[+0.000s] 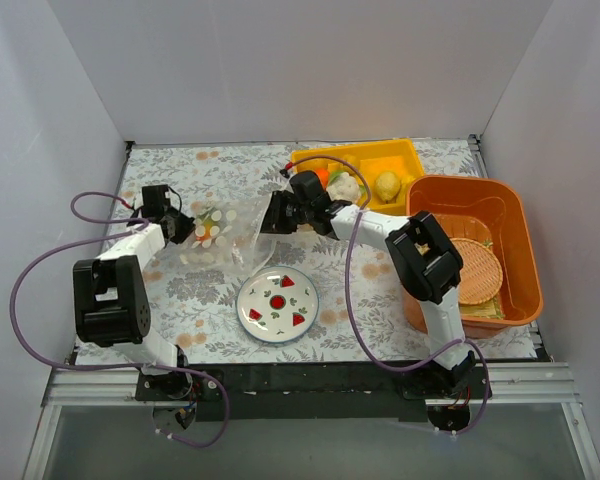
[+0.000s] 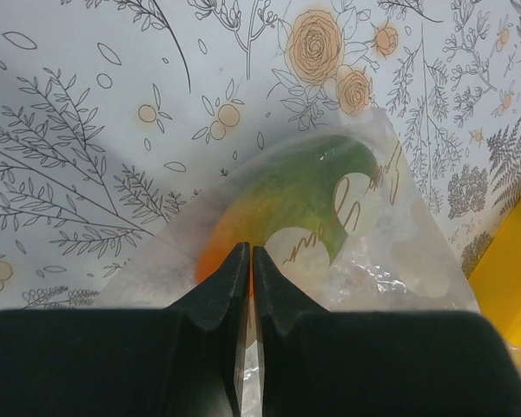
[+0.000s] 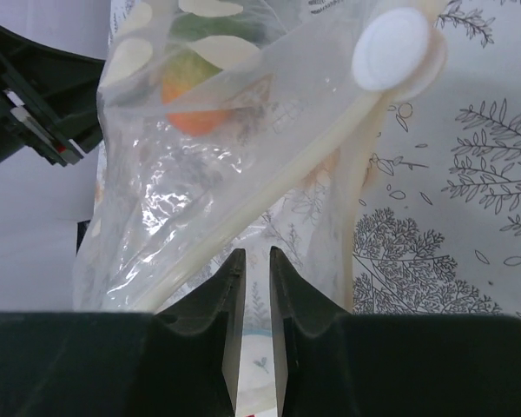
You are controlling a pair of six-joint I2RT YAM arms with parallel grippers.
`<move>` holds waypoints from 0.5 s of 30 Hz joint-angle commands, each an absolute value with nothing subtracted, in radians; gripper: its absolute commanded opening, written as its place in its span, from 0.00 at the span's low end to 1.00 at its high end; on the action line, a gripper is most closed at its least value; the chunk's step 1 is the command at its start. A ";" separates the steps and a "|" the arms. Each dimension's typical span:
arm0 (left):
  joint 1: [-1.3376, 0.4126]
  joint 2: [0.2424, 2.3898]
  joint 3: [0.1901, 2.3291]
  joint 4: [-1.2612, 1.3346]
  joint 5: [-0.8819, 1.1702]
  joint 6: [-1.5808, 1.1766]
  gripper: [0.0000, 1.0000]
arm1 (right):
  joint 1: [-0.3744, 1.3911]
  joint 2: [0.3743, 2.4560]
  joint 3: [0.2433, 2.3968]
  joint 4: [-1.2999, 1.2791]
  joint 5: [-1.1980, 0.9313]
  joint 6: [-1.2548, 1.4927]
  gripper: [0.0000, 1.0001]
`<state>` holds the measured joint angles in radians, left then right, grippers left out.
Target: Open the zip-top bag and remove the fake food
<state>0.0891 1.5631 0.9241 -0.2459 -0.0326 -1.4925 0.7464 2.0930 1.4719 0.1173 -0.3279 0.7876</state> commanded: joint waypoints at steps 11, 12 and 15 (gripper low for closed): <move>0.077 1.638 0.848 -0.078 0.041 -1.528 0.04 | 0.782 2.212 1.646 0.193 -0.316 0.813 0.33; 0.072 1.640 0.847 -0.077 0.049 -1.529 0.04 | 0.784 2.224 1.661 0.192 -0.310 0.811 0.34; 0.057 1.615 0.824 -0.080 0.061 -1.539 0.02 | 0.793 2.270 1.706 0.221 -0.307 0.811 0.40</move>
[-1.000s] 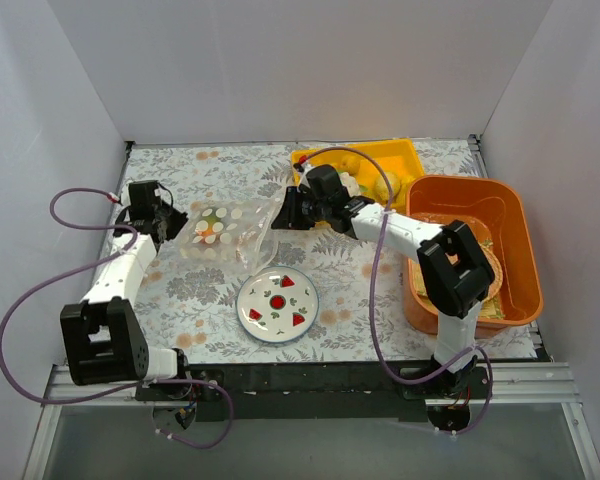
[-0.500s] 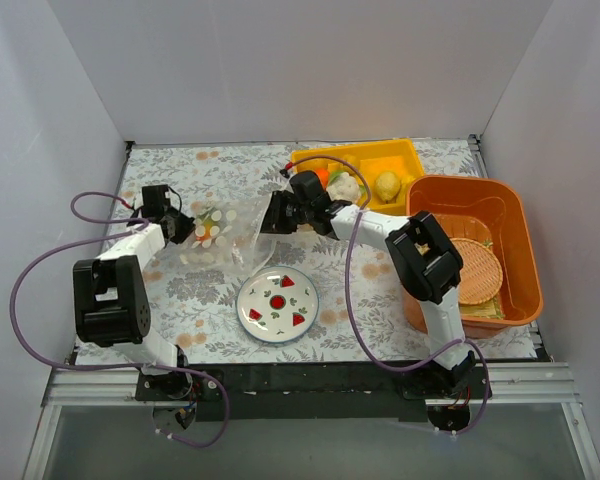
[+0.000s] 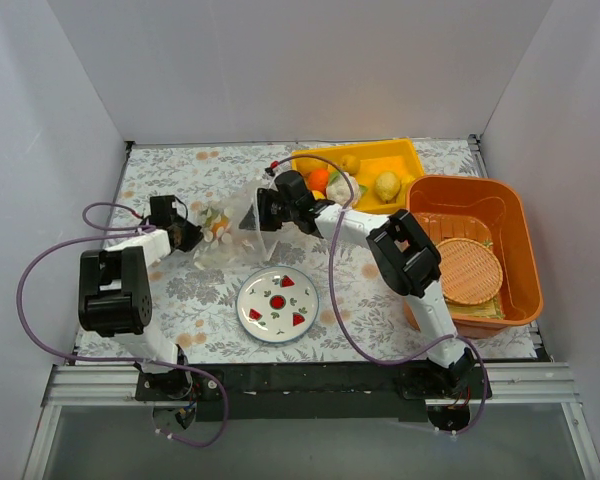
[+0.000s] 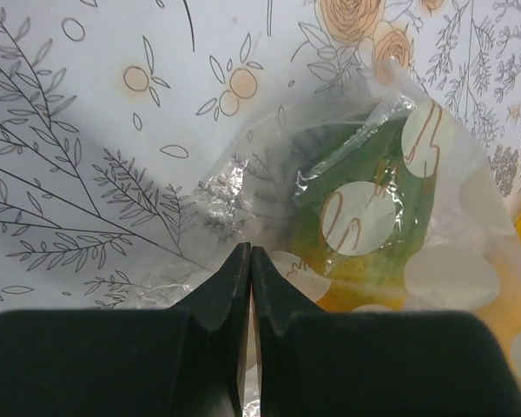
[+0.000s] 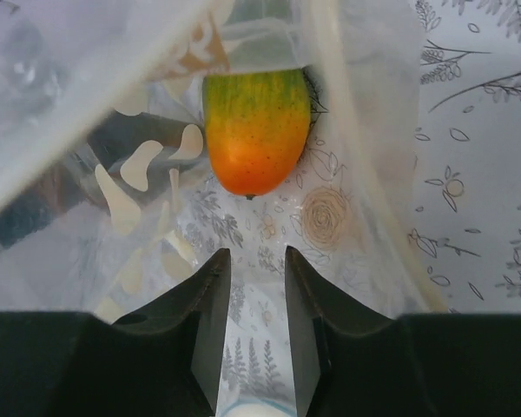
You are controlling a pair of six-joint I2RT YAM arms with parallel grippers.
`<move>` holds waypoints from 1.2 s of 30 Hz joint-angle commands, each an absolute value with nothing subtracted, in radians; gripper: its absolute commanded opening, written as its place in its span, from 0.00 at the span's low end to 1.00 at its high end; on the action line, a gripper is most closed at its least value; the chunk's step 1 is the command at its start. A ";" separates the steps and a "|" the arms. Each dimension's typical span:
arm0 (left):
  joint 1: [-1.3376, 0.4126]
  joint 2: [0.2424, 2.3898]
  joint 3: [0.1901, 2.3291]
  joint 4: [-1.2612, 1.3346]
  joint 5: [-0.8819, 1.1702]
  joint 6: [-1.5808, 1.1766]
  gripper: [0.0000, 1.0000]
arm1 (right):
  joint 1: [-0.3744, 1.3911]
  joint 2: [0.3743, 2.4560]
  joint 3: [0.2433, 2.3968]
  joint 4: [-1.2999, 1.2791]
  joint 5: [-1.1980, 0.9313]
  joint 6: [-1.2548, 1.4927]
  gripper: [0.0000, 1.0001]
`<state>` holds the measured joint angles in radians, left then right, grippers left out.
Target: Open the zip-top bag and remove the fake food
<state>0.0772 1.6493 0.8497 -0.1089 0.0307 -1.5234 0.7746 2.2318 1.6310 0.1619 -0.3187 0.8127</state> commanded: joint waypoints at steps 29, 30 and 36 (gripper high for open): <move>0.031 1.760 1.040 -0.177 -0.035 -1.512 0.09 | 0.805 2.474 1.944 0.196 -0.371 0.640 0.72; 0.029 1.758 1.032 -0.169 -0.028 -1.514 0.08 | 0.807 2.476 1.944 0.187 -0.365 0.635 0.72; 0.025 1.788 1.023 -0.146 0.018 -1.509 0.08 | 0.807 2.493 1.963 0.180 -0.351 0.634 0.74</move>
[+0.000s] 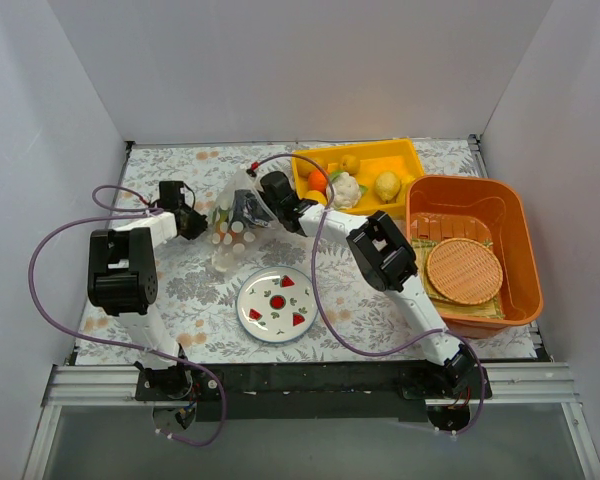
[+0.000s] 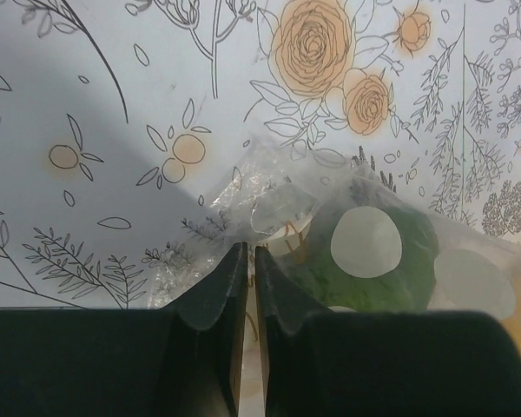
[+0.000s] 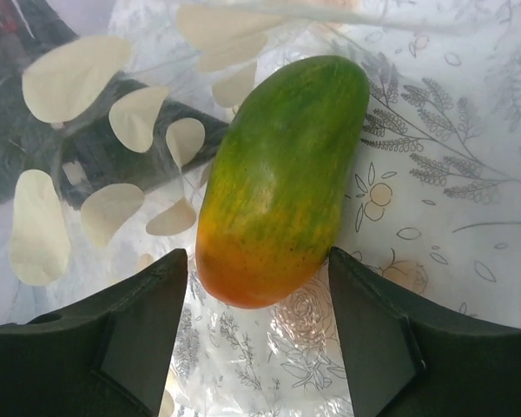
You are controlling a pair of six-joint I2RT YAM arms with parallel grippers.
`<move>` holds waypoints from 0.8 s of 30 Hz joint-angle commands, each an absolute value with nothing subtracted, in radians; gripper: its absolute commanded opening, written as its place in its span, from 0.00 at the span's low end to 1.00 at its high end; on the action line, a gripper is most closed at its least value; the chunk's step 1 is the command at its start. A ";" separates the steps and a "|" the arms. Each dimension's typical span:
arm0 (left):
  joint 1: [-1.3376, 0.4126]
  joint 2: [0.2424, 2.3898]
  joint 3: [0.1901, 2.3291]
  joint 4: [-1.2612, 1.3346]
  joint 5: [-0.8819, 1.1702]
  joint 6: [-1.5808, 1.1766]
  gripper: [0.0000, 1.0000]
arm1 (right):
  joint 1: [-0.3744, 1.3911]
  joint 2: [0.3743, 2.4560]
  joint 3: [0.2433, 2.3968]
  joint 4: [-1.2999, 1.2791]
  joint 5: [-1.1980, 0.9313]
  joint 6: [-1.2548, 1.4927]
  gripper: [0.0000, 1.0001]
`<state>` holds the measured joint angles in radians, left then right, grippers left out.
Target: Open the zip-top bag and remove the fake food
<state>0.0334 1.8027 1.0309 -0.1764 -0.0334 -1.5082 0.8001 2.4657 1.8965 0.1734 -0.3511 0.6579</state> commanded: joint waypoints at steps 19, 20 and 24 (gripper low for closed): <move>-0.032 1.832 1.017 -0.162 -0.042 -1.511 0.00 | 0.808 2.517 2.016 0.135 -0.345 0.623 0.33; -0.028 1.845 1.035 -0.219 -0.067 -1.511 0.00 | 0.807 2.469 1.990 0.150 -0.339 0.618 0.29; -0.011 1.865 1.048 -0.284 -0.178 -1.506 0.00 | 0.787 2.343 1.870 0.166 -0.330 0.594 0.22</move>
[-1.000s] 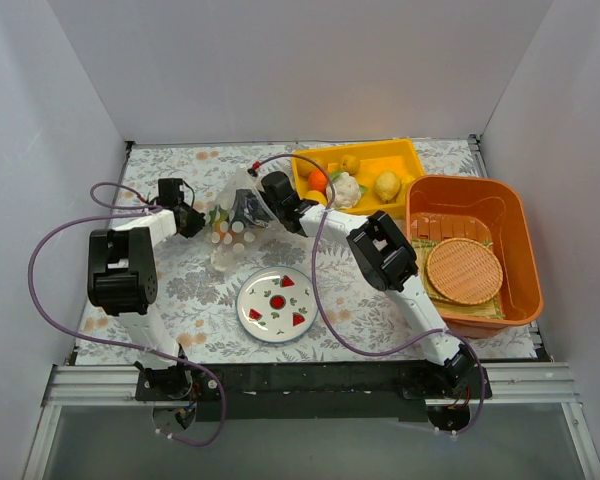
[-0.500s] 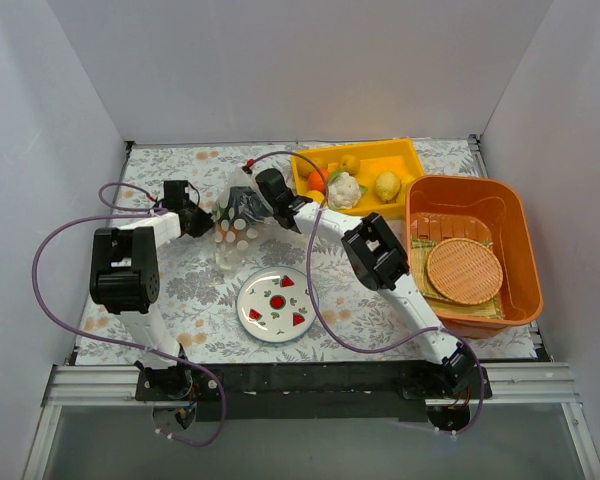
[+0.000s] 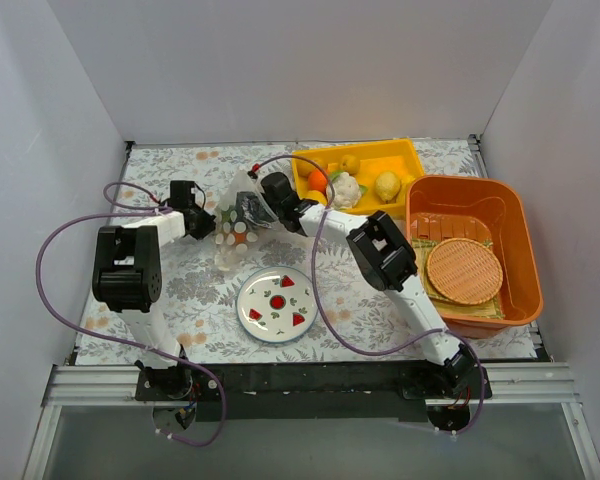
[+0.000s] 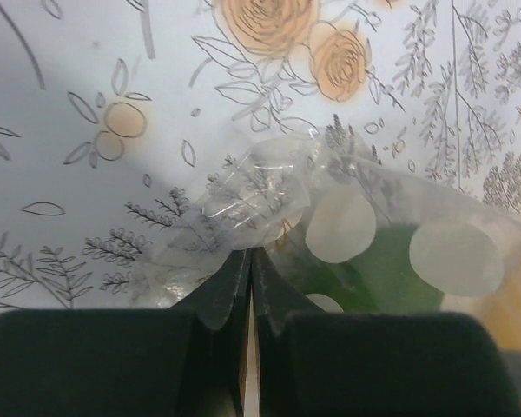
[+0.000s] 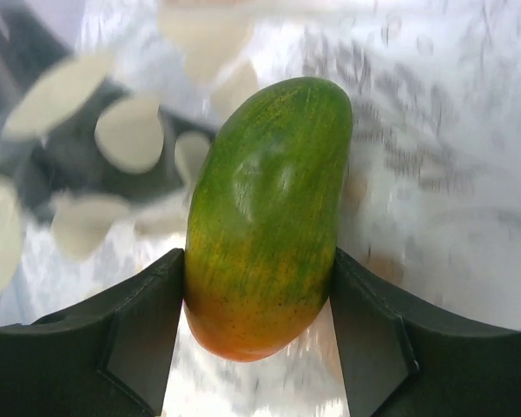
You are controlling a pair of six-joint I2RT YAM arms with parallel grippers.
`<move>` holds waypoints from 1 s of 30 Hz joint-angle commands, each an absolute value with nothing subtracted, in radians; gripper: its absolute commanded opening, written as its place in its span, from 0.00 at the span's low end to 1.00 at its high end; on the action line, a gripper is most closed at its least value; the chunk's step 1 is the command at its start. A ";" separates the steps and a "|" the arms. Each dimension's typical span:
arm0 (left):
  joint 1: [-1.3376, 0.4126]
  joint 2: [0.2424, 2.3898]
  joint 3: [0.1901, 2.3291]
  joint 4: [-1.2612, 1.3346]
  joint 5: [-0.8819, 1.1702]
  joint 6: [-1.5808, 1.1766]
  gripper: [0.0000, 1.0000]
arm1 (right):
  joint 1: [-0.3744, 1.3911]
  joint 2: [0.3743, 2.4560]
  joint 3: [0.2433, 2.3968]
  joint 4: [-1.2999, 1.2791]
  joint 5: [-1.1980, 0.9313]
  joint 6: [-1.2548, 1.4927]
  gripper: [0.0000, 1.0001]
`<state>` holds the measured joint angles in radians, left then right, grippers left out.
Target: Open the zip-top bag and remove the fake food
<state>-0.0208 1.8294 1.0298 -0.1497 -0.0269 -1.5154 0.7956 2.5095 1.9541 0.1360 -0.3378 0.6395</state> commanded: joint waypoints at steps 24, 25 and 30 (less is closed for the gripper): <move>0.072 1.902 1.157 -0.342 -0.199 -1.468 0.00 | 0.620 1.844 1.660 -0.343 -0.207 0.313 0.15; 0.072 1.898 1.163 -0.344 -0.193 -1.460 0.00 | 0.598 1.832 1.657 -0.359 -0.169 0.304 0.15; 0.077 1.870 1.204 -0.348 -0.158 -1.439 0.00 | 0.505 1.798 1.669 -0.429 -0.060 0.265 0.15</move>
<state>0.0639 1.8854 1.1595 -0.2928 -0.1688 -1.4803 0.5739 1.8549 1.6531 -0.3622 -0.1772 0.3267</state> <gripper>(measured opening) 0.009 0.690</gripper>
